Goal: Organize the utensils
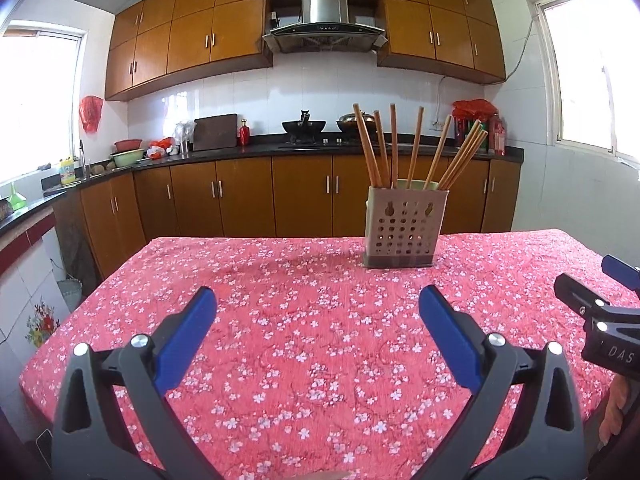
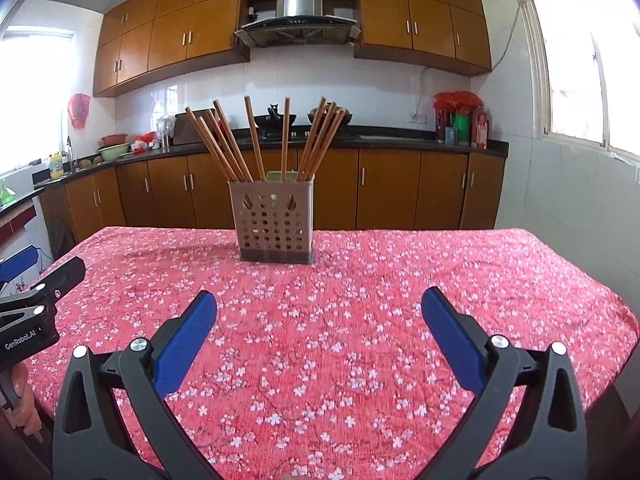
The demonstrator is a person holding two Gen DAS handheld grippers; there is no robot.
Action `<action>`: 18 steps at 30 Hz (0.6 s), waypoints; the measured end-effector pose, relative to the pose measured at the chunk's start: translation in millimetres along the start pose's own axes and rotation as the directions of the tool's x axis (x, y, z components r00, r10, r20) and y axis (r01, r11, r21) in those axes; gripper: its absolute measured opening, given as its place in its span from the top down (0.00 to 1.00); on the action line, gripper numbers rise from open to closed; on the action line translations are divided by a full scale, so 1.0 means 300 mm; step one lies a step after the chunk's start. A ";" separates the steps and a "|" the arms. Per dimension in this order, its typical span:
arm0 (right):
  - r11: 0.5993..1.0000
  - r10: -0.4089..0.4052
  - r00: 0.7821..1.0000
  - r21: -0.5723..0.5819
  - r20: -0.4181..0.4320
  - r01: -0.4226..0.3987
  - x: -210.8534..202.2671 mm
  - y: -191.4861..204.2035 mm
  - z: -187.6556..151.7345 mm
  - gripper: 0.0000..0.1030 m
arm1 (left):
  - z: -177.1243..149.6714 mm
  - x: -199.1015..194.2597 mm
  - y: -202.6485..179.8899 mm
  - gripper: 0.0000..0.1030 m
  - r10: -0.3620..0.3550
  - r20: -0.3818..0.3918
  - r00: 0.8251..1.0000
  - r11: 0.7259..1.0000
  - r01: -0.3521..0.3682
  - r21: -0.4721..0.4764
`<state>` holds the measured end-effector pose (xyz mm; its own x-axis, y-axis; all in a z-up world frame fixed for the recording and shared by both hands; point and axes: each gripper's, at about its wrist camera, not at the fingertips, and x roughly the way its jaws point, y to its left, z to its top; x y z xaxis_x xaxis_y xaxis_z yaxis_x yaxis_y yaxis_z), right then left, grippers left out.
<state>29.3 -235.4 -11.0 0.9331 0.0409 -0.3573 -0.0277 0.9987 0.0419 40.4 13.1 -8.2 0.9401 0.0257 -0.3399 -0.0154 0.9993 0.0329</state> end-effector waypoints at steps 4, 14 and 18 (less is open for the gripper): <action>1.000 -0.009 1.000 0.005 -0.005 0.009 -0.001 0.001 -0.009 0.02 | -0.011 -0.005 -0.001 0.04 -0.001 0.004 1.000 1.000 0.001 0.008; 1.000 -0.006 1.000 -0.002 -0.003 0.006 -0.011 0.010 -0.005 0.02 | -0.016 -0.003 -0.005 0.04 -0.008 0.002 1.000 1.000 0.008 0.010; 1.000 -0.007 1.000 0.005 -0.010 0.007 -0.009 0.008 -0.009 0.02 | -0.020 -0.001 -0.002 0.04 -0.011 -0.005 1.000 1.000 0.011 0.006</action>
<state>25.8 -233.1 -12.5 0.9298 0.0342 -0.3665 -0.0193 0.9988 0.0444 38.3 12.7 -13.8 0.9385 0.0149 -0.3451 -0.0032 0.9994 0.0345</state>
